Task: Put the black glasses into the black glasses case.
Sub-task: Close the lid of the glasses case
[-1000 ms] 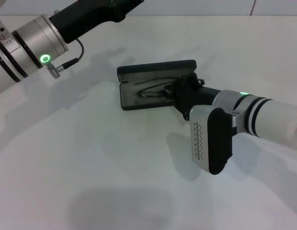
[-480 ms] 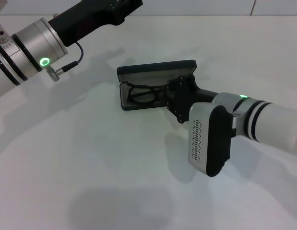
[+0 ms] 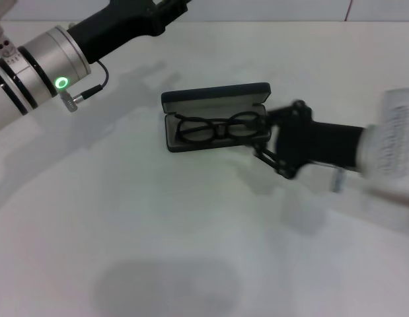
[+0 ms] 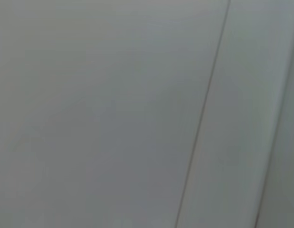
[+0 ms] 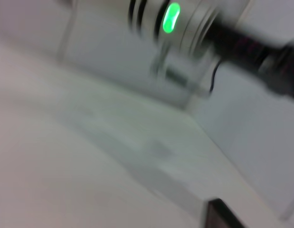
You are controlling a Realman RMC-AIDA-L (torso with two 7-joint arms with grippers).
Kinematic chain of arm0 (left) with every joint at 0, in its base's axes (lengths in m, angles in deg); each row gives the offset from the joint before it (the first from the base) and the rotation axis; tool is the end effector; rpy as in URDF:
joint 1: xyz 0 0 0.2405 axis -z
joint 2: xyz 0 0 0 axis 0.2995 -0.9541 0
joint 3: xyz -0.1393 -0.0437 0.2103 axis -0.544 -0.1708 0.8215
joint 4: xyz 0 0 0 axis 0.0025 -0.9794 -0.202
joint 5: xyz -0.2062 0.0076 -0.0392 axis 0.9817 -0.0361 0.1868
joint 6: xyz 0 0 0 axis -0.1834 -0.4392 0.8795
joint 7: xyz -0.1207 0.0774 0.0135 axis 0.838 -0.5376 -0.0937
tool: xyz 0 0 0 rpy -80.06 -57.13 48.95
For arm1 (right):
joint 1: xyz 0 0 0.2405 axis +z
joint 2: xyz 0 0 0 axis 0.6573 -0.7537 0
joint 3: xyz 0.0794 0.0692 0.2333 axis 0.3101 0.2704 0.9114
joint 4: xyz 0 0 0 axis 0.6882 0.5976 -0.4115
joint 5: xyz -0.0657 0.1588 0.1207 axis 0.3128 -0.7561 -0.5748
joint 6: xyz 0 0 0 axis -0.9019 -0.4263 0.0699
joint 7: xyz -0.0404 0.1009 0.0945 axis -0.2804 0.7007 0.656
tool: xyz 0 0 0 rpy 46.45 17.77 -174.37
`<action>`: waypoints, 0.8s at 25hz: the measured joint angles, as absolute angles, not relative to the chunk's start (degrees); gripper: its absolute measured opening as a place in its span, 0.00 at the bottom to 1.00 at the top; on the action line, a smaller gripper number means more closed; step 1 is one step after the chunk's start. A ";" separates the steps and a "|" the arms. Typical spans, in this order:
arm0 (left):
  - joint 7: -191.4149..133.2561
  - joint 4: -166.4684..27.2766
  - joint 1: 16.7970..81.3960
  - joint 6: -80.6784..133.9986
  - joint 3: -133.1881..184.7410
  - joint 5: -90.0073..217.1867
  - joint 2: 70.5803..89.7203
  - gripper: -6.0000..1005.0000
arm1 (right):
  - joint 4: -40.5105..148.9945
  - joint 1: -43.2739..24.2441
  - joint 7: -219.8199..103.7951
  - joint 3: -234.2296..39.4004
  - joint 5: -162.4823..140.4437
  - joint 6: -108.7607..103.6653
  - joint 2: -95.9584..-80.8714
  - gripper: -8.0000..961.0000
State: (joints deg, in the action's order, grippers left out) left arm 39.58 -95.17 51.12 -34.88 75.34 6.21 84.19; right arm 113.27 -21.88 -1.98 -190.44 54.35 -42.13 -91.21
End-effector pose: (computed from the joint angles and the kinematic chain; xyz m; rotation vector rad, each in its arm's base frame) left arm -0.2222 0.3943 0.0069 -2.1888 -0.6460 -1.1214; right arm 0.1772 0.3331 -0.0633 -2.6121 -0.2957 0.4241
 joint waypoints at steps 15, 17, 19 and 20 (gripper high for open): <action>42.45 -91.08 60.59 -13.00 75.54 -13.62 84.95 0.51 | 76.50 -19.88 -5.65 -129.65 52.88 -102.14 -90.48 0.29; 42.46 -90.93 60.88 -12.17 75.84 -17.32 84.99 0.51 | 77.02 -20.16 -5.79 -129.58 52.56 -102.08 -90.96 0.40; 42.47 -90.93 60.89 -12.14 76.18 -17.82 85.00 0.51 | 76.96 -19.87 -5.92 -129.55 52.55 -102.09 -90.96 0.50; 42.47 -90.92 60.90 -12.13 76.71 -18.19 85.02 0.51 | 76.96 -19.79 -5.93 -129.53 52.55 -102.10 -90.96 0.55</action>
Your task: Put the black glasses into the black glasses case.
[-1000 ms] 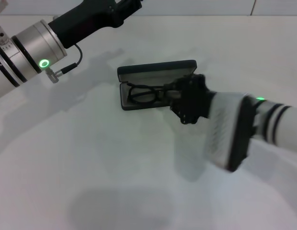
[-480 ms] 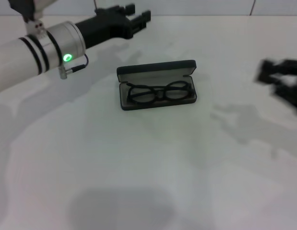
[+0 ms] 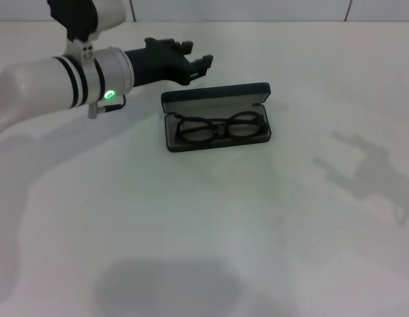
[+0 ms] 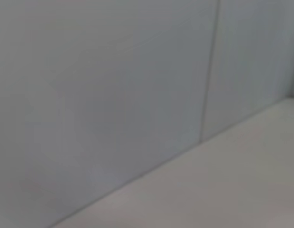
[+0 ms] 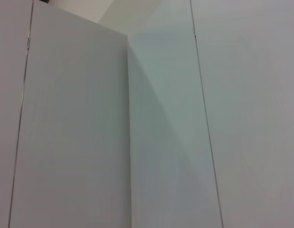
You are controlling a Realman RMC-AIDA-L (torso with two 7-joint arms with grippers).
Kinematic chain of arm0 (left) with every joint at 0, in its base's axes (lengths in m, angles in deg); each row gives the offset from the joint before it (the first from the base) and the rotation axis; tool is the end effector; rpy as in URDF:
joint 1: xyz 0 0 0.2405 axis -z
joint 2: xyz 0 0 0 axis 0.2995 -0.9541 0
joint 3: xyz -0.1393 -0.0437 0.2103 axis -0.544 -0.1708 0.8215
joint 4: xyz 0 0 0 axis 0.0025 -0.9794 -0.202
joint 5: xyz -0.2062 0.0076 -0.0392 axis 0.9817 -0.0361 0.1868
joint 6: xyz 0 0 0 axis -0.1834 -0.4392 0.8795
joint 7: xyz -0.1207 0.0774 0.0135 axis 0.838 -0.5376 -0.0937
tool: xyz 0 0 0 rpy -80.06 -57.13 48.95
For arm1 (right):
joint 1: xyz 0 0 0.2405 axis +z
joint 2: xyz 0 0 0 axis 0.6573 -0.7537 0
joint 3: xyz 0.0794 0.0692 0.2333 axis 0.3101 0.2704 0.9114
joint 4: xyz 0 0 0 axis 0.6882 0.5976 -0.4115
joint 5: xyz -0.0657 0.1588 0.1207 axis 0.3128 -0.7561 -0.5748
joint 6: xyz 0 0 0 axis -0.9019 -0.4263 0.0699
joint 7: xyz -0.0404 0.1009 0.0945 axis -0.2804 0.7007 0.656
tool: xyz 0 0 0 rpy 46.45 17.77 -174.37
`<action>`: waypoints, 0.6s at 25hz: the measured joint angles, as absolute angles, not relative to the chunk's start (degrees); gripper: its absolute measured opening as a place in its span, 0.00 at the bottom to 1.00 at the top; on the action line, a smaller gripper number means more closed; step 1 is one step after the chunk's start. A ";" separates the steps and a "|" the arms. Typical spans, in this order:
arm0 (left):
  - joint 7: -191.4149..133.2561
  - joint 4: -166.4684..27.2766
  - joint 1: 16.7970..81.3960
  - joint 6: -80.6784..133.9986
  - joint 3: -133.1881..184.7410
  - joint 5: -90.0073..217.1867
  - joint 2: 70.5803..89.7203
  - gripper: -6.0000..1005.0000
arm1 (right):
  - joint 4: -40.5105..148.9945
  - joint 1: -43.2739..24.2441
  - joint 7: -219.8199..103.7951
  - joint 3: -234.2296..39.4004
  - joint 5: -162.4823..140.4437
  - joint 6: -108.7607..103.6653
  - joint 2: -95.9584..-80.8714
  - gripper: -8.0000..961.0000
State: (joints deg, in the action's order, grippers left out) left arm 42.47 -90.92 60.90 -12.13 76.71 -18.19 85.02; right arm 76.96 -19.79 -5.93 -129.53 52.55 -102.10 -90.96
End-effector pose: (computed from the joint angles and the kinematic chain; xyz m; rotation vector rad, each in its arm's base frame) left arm -0.2286 0.4278 -0.0489 -2.3722 -0.6107 -0.4621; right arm 0.2661 0.2819 0.0648 -2.2192 0.1575 1.3736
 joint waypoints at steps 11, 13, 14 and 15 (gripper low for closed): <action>41.54 -90.85 59.03 -12.35 87.98 -18.29 85.17 0.51 | 77.43 -18.81 -5.98 -129.71 52.90 -100.32 -90.61 0.76; 40.31 -90.91 58.28 -12.77 88.54 -17.84 85.38 0.51 | 77.44 -18.77 -5.98 -129.82 52.91 -99.66 -90.57 0.76; 39.77 -90.93 57.96 -12.95 88.64 -17.70 85.49 0.51 | 77.44 -18.75 -5.99 -129.86 52.93 -99.27 -90.57 0.76; 38.98 -91.03 57.52 -13.44 88.69 -17.18 85.60 0.51 | 77.44 -18.73 -5.99 -129.89 52.95 -98.94 -90.56 0.76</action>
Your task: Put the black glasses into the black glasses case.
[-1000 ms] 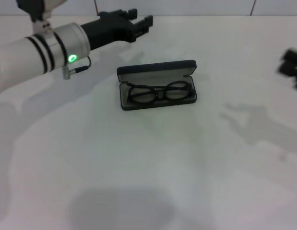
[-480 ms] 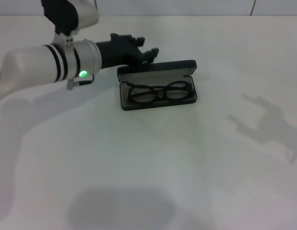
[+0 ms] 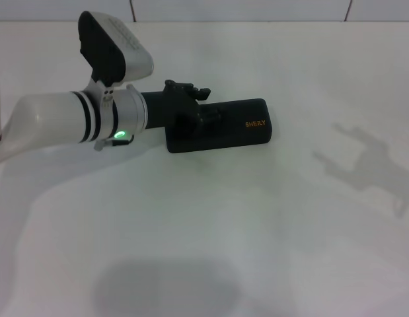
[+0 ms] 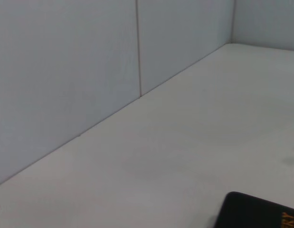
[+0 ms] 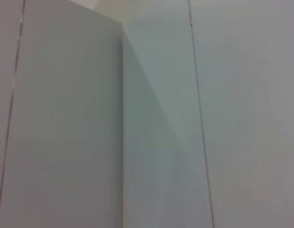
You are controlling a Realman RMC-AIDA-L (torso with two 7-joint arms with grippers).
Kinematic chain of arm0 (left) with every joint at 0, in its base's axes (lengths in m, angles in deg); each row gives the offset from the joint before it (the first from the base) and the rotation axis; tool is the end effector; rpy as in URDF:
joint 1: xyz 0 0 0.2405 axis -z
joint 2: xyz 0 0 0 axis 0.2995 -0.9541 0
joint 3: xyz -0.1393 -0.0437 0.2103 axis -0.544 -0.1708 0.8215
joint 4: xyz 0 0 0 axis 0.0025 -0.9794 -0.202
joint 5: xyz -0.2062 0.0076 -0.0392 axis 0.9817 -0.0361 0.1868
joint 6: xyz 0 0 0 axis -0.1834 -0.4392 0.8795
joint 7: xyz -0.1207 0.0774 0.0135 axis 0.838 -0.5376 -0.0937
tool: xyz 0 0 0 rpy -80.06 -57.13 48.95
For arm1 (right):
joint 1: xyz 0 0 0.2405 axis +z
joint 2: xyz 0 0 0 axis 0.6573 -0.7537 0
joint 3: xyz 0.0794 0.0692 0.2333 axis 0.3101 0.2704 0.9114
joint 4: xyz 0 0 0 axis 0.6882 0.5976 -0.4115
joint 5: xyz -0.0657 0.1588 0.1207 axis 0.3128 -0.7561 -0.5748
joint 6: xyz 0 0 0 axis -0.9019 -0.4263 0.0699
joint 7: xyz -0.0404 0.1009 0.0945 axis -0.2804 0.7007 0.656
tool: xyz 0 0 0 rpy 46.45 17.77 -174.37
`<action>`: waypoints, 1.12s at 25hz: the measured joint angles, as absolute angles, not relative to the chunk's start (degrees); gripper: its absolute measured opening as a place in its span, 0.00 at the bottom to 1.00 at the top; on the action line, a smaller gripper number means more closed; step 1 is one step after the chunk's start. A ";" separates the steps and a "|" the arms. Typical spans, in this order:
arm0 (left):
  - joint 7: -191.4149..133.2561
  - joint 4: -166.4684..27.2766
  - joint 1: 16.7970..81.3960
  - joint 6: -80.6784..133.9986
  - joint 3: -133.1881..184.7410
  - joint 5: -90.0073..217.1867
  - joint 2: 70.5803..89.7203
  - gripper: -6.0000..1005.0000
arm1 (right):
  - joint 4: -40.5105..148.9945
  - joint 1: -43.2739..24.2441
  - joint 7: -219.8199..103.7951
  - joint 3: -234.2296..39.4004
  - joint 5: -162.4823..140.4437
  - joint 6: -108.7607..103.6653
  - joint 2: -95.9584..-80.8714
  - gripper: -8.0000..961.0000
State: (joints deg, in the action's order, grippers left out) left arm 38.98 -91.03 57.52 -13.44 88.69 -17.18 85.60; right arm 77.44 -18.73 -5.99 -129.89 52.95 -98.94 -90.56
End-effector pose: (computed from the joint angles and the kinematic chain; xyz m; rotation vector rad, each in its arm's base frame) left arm -0.2402 0.3946 -0.0805 -2.5507 -0.4811 -0.3246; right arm 0.2657 0.2936 0.0652 -2.2283 0.1637 1.3164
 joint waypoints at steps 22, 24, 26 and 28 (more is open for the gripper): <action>35.28 -101.39 44.01 -63.51 88.25 -5.22 77.09 0.70 | 86.13 -10.10 1.77 -143.33 65.63 -98.64 -91.21 0.80; 34.63 -101.68 43.74 -63.56 88.25 -6.31 77.38 0.77 | 85.98 -10.09 1.41 -143.34 65.68 -98.58 -91.27 0.82; 34.04 -101.79 43.71 -63.61 88.24 -6.70 77.51 0.83 | 85.57 -10.13 0.57 -143.40 65.72 -98.26 -91.39 0.85; 33.80 -101.81 43.70 -63.64 88.24 -6.74 77.48 0.89 | 85.38 -10.15 0.32 -143.77 65.85 -97.68 -91.47 0.87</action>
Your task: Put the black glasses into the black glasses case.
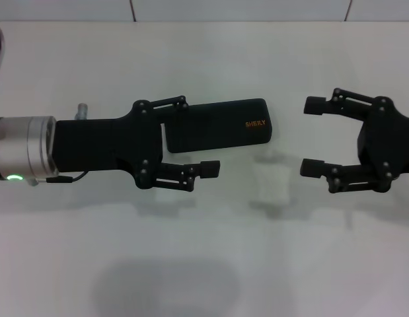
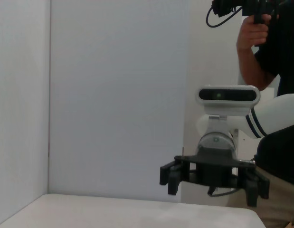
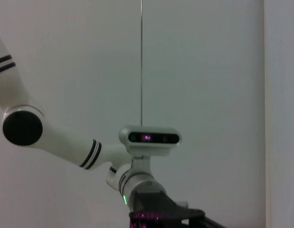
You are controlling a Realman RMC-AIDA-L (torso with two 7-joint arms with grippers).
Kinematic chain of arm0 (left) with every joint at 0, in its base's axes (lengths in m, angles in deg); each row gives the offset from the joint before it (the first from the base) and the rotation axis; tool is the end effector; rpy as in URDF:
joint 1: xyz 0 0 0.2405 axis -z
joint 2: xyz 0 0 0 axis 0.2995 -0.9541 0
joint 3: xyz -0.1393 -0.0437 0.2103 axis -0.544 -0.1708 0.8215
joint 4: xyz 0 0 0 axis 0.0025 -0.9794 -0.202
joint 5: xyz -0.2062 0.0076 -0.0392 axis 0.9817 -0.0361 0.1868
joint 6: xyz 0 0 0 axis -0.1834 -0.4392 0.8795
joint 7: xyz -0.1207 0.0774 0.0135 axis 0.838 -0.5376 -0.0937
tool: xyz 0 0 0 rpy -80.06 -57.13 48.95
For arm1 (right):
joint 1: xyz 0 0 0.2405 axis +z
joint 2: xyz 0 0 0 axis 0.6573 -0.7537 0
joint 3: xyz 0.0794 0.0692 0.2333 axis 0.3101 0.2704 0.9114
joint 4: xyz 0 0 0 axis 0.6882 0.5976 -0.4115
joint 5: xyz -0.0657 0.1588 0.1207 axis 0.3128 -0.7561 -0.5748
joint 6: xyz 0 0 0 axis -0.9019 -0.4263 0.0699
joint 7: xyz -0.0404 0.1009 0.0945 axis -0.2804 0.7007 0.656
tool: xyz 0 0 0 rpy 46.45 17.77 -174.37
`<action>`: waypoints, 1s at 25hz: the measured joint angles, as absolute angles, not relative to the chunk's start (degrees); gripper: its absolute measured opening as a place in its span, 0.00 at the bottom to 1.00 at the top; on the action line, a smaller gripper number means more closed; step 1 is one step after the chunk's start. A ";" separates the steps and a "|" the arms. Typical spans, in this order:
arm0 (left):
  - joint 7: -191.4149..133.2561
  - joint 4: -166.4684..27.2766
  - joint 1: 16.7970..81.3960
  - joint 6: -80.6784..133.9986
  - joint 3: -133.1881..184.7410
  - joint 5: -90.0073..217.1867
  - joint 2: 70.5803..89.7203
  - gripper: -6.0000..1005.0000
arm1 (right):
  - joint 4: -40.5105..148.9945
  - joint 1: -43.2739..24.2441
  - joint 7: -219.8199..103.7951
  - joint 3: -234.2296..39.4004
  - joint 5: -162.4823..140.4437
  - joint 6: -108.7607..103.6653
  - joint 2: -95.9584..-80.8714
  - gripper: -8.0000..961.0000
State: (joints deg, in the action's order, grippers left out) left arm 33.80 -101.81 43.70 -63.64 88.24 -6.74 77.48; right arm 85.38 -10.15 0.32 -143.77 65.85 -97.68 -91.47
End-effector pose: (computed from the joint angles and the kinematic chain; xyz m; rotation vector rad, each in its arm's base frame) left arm -0.2321 0.3004 0.0103 -2.8374 -0.1353 -1.0505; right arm 0.2074 0.3123 0.0154 -2.7927 -0.0268 1.1425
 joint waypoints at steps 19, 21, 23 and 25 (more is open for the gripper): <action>33.63 -101.93 43.37 -63.81 88.16 -6.79 76.77 0.88 | 81.86 -8.49 -3.36 -149.26 63.34 -89.99 -91.91 0.92; 33.62 -101.93 43.36 -63.81 88.15 -6.70 76.77 0.88 | 81.53 -8.27 -3.36 -149.28 63.20 -89.45 -91.89 0.92; 33.62 -101.93 43.35 -63.81 88.15 -6.56 76.76 0.88 | 81.46 -8.24 -3.36 -149.30 63.13 -89.18 -91.89 0.92; 33.61 -101.93 43.40 -63.81 88.15 -6.54 76.76 0.88 | 81.42 -8.22 -3.39 -149.30 63.08 -88.92 -91.89 0.92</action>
